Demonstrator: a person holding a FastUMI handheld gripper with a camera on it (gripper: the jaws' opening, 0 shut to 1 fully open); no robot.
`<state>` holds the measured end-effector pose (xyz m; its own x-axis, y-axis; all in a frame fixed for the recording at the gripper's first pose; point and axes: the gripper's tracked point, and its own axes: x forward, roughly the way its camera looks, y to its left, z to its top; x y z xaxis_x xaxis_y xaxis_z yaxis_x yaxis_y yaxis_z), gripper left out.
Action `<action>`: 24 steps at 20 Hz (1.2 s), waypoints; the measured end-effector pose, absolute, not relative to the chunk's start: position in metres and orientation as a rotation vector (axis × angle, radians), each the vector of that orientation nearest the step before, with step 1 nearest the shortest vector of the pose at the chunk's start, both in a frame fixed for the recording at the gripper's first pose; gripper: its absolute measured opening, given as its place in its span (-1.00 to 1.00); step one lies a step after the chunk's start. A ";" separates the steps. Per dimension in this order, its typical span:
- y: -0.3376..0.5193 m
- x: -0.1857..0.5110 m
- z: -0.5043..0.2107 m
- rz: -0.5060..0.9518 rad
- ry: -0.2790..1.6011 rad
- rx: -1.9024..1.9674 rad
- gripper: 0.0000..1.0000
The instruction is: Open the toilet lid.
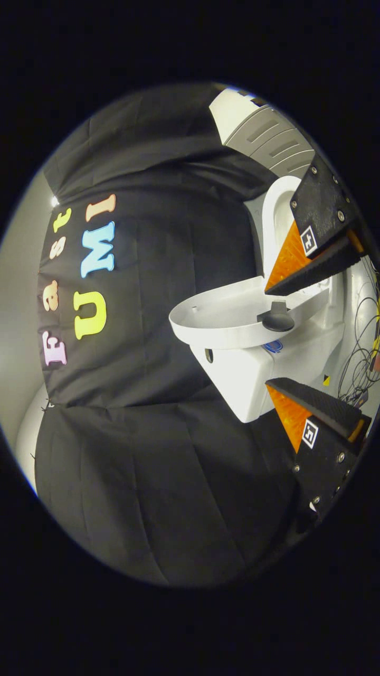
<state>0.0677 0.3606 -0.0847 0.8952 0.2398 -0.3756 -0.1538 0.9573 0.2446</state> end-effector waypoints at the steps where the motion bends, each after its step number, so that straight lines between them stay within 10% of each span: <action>1: 0.353 0.067 -0.077 0.212 0.400 0.214 0.92; 24: 0.086 0.121 0.002 0.166 0.133 0.098 0.91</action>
<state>0.1205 0.0858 0.0015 0.9775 0.1707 -0.1239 -0.1577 0.9815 0.1085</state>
